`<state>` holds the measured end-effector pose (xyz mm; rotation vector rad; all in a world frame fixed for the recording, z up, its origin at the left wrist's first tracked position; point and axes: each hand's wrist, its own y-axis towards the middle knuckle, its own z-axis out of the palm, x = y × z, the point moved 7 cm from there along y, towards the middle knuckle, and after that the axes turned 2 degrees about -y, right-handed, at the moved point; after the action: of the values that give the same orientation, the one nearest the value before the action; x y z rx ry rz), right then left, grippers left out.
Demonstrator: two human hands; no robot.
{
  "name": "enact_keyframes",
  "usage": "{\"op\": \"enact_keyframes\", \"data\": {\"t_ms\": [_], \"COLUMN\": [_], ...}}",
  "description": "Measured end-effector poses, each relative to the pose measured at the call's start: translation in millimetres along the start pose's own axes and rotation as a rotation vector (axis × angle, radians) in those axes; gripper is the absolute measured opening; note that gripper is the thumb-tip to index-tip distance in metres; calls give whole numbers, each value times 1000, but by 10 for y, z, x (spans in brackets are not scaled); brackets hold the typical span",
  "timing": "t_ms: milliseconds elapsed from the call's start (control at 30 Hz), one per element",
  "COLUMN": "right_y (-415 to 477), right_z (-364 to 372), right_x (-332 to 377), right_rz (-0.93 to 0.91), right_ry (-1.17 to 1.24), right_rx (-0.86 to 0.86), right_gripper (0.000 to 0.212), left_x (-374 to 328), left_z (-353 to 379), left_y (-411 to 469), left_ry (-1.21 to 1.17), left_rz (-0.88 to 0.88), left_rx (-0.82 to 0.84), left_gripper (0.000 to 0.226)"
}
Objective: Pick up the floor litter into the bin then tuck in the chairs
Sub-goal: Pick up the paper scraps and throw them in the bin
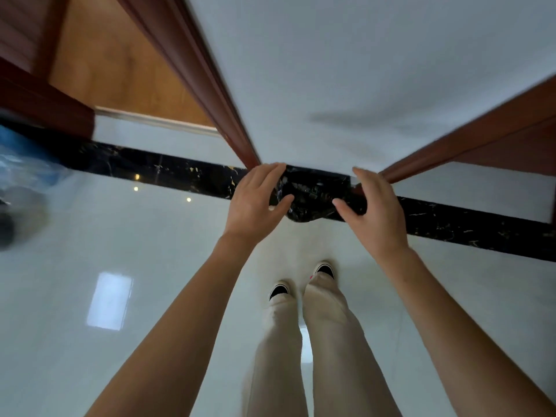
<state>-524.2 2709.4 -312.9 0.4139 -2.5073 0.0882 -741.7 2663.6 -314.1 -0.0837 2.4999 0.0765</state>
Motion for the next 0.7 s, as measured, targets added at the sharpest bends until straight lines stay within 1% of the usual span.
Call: {"op": "enact_keyframes", "data": {"t_ms": [167, 300, 367, 500, 600, 700], "right_y": [-484, -941, -1201, -1716, -2088, -2406], "right_z": [-970, -1555, -1754, -1996, -2103, -2264], "right_x": [877, 1317, 1449, 1578, 1570, 1455], "right_rz": [-83, -120, -117, -78, 3, 135], "right_ry": [-110, -206, -233, -294, -286, -280], "right_rx": [-26, -80, -93, -139, -179, -218], "right_gripper": [57, 58, 56, 57, 57, 58], "left_x": [-843, -1366, -1560, -1826, -1978, -2247], "left_z": [-1115, -1721, -1862, -1857, -1815, -1797], "left_y": [-442, -888, -1133, -1541, -1668, -1651], "left_ry": [99, 187, 202, 222, 188, 158], "left_rz": [139, 271, 343, 466, 513, 602], "left_rx": [-31, -51, -46, 38, 78, 97], "left_gripper": [53, 53, 52, 54, 55, 54]}}
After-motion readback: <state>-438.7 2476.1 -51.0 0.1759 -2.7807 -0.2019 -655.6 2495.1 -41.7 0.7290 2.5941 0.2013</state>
